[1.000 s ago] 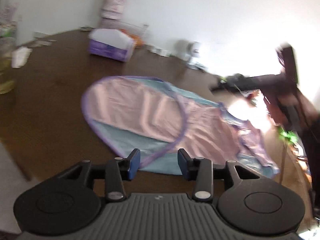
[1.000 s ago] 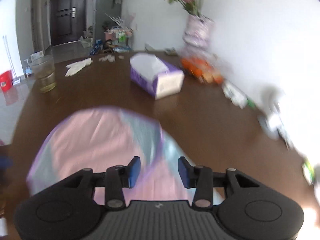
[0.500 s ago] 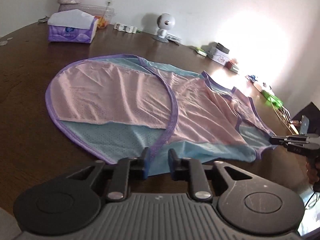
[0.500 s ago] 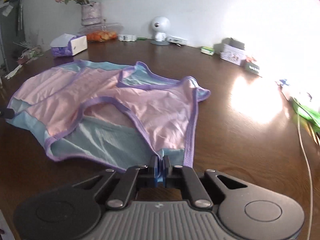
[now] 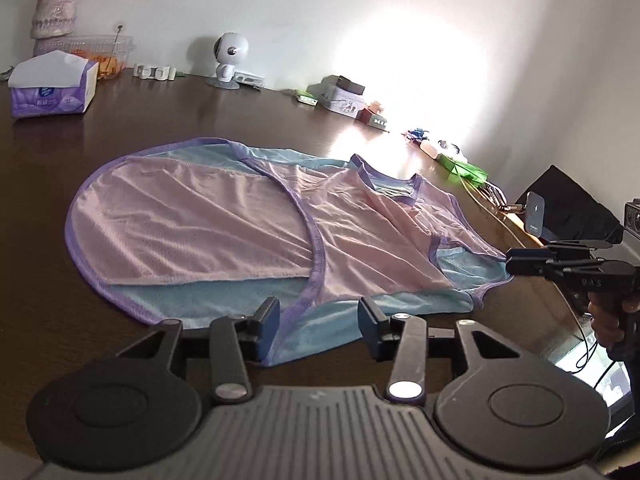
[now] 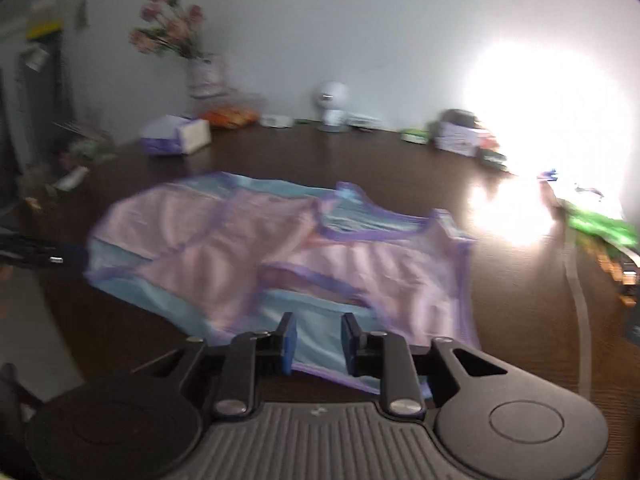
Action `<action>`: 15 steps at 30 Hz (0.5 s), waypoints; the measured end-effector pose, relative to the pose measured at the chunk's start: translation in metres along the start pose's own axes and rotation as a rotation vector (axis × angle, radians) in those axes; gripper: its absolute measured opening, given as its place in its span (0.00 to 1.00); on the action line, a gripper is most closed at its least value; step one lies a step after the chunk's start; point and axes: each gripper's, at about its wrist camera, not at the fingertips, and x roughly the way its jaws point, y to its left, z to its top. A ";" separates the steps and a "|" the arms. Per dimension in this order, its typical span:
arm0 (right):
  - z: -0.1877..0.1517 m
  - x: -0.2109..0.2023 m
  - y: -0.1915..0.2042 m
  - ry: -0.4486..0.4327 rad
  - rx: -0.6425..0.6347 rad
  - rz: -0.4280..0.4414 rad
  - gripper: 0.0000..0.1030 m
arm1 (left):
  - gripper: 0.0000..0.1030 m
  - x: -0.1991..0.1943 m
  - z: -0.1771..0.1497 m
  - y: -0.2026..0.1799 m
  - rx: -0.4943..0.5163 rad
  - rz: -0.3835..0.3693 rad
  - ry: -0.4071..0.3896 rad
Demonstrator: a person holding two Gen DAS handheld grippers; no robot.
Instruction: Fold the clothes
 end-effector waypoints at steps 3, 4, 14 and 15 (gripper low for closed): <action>0.000 0.030 0.028 0.034 -0.060 0.105 0.28 | 0.35 0.018 0.000 0.003 -0.001 0.018 0.066; -0.001 0.038 0.031 0.053 -0.060 0.089 0.28 | 0.32 0.015 -0.001 -0.001 -0.002 0.020 0.054; 0.000 0.034 -0.005 0.043 0.121 0.154 0.04 | 0.02 0.000 -0.007 0.008 -0.038 0.016 0.043; 0.000 0.033 -0.005 0.037 0.134 0.156 0.04 | 0.02 -0.002 -0.006 0.009 -0.037 0.020 0.041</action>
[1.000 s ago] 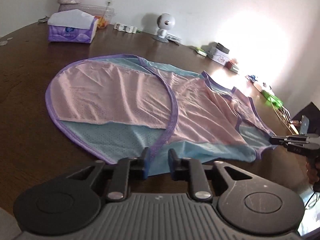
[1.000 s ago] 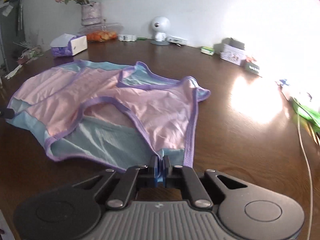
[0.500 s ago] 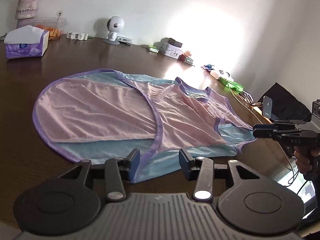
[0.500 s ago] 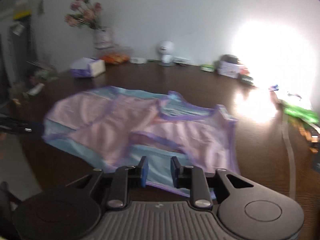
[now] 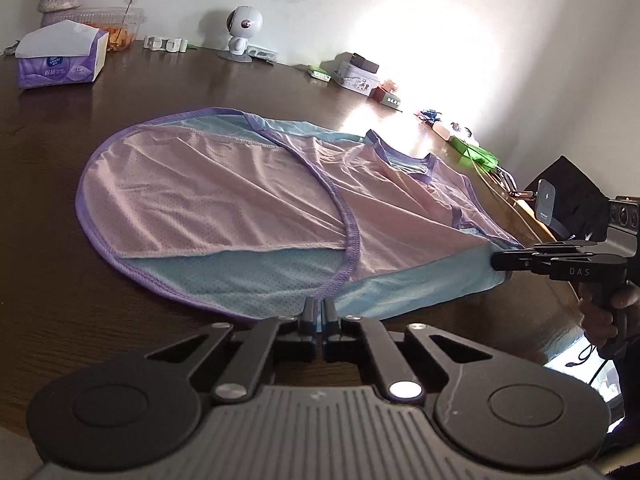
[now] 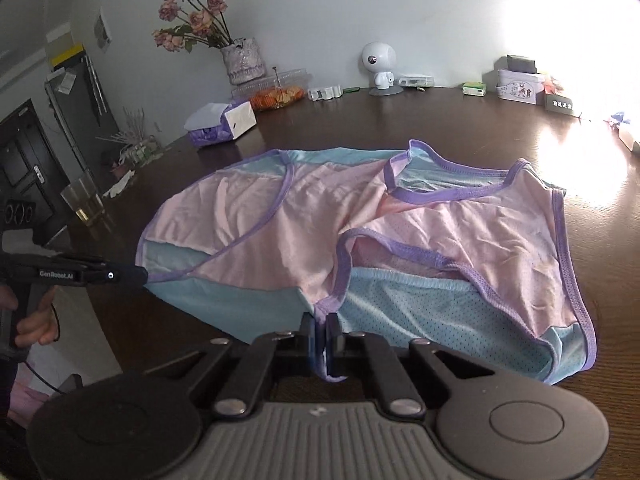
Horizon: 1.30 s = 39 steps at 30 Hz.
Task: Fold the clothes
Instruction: 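Smooth the spread garment flat with both grippers, then release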
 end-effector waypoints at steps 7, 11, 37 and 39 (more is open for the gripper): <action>-0.002 0.014 0.011 0.065 -0.103 -0.021 0.10 | 0.31 0.002 0.011 -0.005 0.038 0.013 0.014; 0.000 0.000 0.012 0.051 -0.156 -0.023 0.25 | 0.26 0.006 0.010 0.000 0.030 0.046 0.077; 0.044 0.030 -0.041 0.039 -0.244 -0.159 0.07 | 0.47 0.080 0.056 -0.063 0.078 0.096 0.088; 0.038 0.021 -0.044 0.053 -0.255 -0.169 0.19 | 0.48 0.075 0.062 -0.065 0.080 0.089 0.067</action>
